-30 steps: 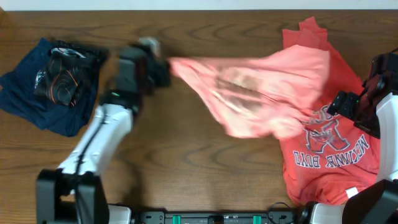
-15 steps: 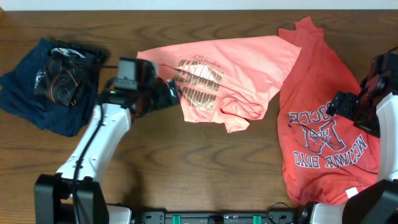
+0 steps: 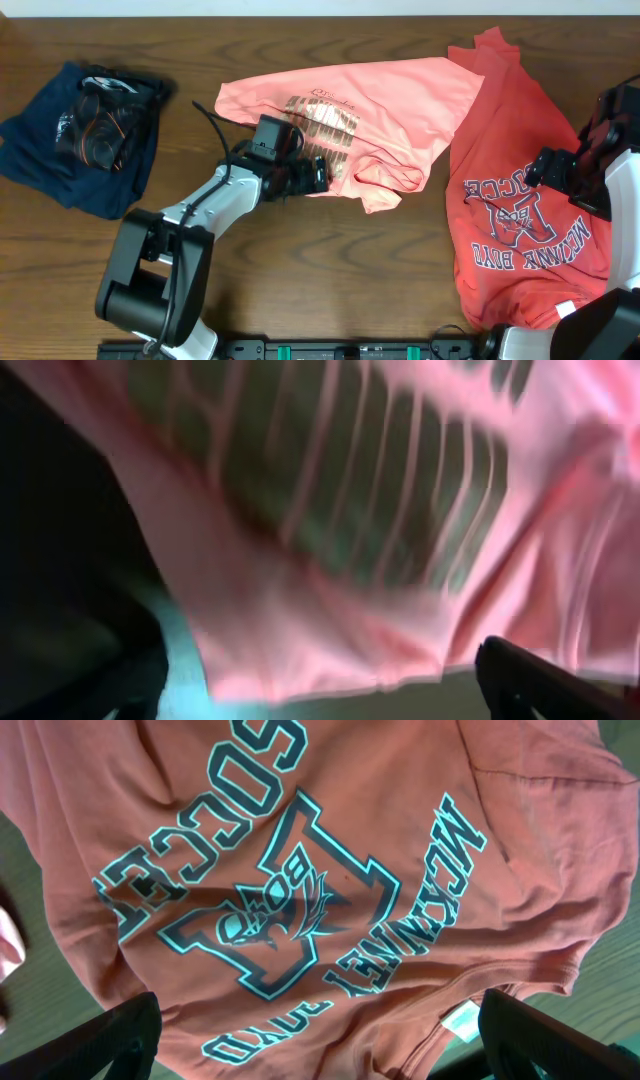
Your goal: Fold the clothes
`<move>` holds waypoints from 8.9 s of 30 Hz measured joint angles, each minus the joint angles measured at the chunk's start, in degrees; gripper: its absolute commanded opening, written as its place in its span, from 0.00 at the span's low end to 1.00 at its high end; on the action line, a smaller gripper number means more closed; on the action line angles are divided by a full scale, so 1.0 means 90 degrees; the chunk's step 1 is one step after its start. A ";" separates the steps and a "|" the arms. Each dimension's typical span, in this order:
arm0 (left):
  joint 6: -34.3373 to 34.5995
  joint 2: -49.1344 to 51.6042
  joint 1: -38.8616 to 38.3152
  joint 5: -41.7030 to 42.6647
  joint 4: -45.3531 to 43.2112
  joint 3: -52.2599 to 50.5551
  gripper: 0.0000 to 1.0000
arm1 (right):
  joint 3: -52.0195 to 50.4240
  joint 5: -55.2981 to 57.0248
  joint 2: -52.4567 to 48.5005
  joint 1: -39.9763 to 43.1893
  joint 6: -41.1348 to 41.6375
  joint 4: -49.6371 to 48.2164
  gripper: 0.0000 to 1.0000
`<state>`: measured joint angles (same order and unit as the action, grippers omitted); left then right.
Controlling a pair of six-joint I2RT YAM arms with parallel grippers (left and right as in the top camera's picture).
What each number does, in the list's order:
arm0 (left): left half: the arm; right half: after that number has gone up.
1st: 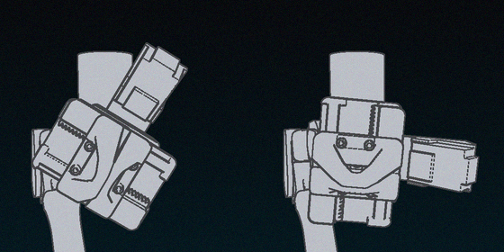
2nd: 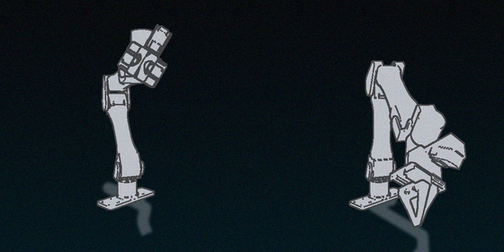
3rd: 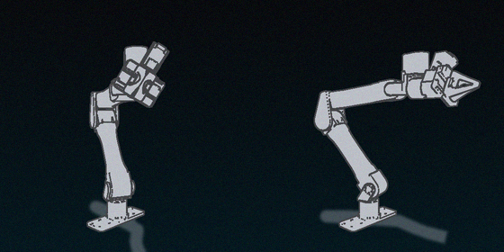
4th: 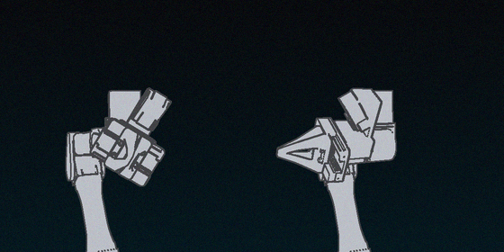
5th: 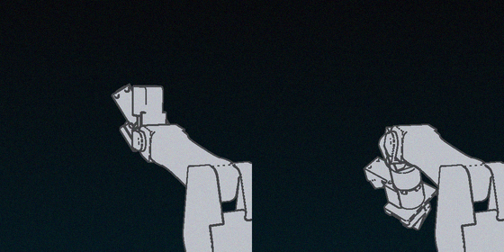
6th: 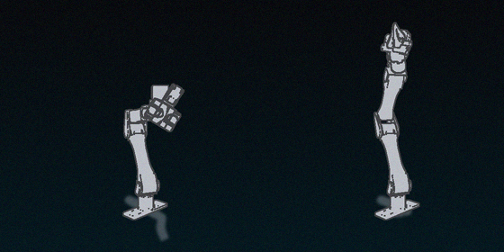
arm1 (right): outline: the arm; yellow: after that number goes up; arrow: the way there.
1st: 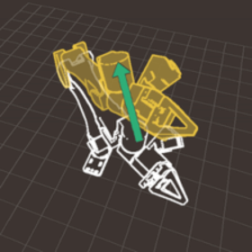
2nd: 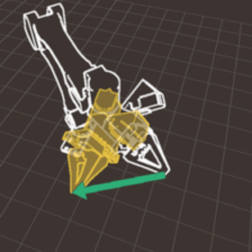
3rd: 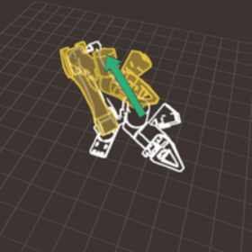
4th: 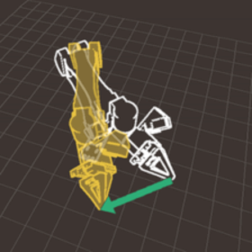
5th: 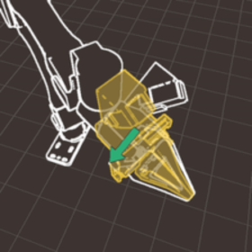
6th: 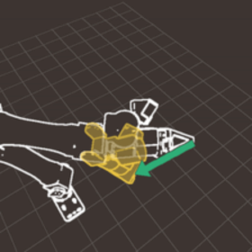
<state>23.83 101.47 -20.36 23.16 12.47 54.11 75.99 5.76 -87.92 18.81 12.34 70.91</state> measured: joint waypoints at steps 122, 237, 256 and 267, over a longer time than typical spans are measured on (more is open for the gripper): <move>-0.0410 -0.1307 0.1831 -0.0782 0.5294 0.1049 0.95 | 0.0498 -0.3014 -0.4027 -0.1853 -0.0704 -0.5814 0.01; -0.1015 -0.0464 -0.0121 0.0748 0.2749 -0.0287 0.69 | 0.1372 -0.2470 0.0355 0.0704 -0.1586 -0.0357 0.01; -0.1564 -0.0432 0.0838 0.1001 0.6402 0.2472 0.06 | 0.1367 -0.2472 0.0352 0.0704 -0.1586 -0.0376 0.01; -0.2013 -0.1345 0.2987 0.1593 0.8017 0.7274 0.06 | 0.1409 -0.3007 0.0532 0.0704 -0.1586 -0.0160 0.01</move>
<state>5.72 89.36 6.52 37.50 84.62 119.57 88.66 -21.30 -83.13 25.15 -1.93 69.47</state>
